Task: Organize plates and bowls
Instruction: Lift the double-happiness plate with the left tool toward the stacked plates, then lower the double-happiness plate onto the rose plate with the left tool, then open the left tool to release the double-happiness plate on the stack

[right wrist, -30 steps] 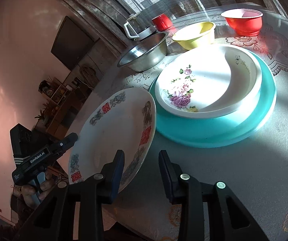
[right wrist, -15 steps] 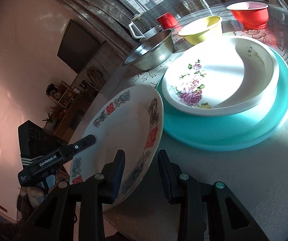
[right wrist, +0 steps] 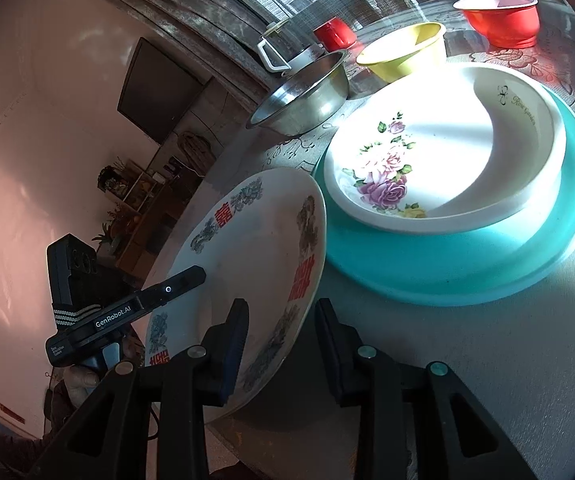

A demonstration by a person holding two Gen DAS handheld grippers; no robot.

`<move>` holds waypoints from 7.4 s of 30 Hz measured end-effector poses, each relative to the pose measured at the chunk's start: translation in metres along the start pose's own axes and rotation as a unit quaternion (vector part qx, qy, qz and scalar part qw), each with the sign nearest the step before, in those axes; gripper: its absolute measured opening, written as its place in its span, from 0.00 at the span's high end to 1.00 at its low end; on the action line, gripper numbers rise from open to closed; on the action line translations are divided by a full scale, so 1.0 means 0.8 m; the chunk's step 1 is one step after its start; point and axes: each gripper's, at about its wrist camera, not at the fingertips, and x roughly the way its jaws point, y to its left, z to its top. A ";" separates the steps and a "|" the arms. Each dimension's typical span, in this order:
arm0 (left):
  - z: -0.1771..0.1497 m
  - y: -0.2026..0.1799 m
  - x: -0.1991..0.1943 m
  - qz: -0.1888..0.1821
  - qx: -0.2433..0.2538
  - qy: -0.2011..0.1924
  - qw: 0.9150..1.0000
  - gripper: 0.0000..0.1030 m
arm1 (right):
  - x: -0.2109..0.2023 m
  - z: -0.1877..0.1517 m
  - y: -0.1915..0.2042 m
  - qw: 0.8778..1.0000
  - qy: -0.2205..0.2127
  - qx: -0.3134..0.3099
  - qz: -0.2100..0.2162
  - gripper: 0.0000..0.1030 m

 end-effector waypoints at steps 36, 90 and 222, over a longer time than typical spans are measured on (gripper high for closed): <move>0.003 -0.002 -0.003 0.007 -0.003 -0.012 1.000 0.73 | 0.018 0.008 0.022 0.998 0.014 -0.046 -0.049 0.82; 0.075 -0.155 0.060 -0.065 0.115 -0.011 0.991 0.76 | -0.083 0.085 -0.027 0.977 -0.101 -0.067 -0.174 0.80; 0.020 -0.018 0.013 0.065 -0.042 -0.036 0.996 0.74 | -0.127 0.050 -0.005 0.956 -0.161 -0.033 -0.245 0.73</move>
